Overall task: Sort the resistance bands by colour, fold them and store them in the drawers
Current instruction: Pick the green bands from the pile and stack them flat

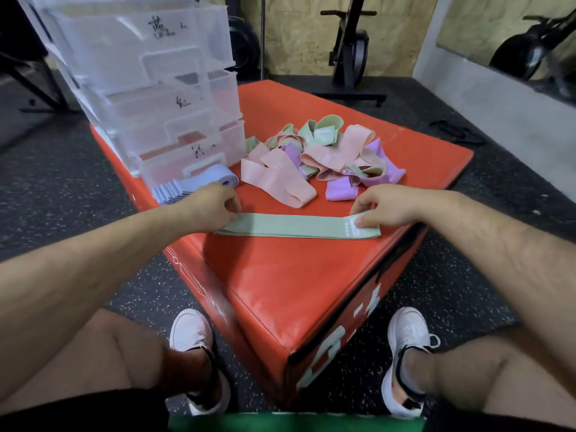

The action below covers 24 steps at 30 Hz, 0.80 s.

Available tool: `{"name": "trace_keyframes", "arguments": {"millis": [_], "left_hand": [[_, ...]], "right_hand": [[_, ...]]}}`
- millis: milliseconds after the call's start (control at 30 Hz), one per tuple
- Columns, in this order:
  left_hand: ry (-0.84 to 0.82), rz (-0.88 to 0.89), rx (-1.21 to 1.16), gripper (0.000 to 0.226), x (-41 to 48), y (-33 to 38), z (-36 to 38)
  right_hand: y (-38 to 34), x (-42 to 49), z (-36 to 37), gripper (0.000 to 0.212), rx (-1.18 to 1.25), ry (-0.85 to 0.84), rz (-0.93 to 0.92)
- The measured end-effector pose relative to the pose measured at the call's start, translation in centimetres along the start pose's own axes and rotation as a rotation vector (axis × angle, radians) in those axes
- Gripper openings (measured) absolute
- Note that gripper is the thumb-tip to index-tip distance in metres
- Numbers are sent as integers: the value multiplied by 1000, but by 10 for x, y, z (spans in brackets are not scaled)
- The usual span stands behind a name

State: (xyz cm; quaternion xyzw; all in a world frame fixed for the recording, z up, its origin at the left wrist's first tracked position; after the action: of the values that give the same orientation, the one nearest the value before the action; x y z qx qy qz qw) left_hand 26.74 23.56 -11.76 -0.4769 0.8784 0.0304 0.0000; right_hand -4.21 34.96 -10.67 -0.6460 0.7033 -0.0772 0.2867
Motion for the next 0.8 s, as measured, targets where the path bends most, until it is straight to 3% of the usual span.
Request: {"name": "trace_keyframes", "arguments": {"millis": [133,200,367,533,667,800], "left_hand": [[0,231,-34,46,-8,20,0],[-58,345,-74,60,-13,31,4],[-31,402,-78,46,-7,36,7],[-64,363,-59,65,-8,30,5],[-56,381,-37,40,-8,31,7],[-68,366,3,59,-3,39,5]], "right_hand": [[-3,0,3,68,-88,-64,-41],[-5,-1,7,73,-86,-77,-64],[-15,-3,9,54,-72,-44,-137],[-23,-3,13,43,-66,-19,-161],[-26,0,16,44,-101,-12,-161],[-29,2,14,48,-115,-24,-144]]}}
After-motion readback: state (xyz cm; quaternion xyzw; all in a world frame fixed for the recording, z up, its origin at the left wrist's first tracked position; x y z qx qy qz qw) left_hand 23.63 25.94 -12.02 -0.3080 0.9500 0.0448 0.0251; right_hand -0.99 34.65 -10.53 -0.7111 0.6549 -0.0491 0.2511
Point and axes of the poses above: each hand's wrist, its own x-axis towards the middle knuckle, its own z-axis out of the palm, y = z × x, the point moved 6 cm from there along x, towards the middle knuckle, and after that the axes turned 13 degrees about x, right-handed, at the moved point
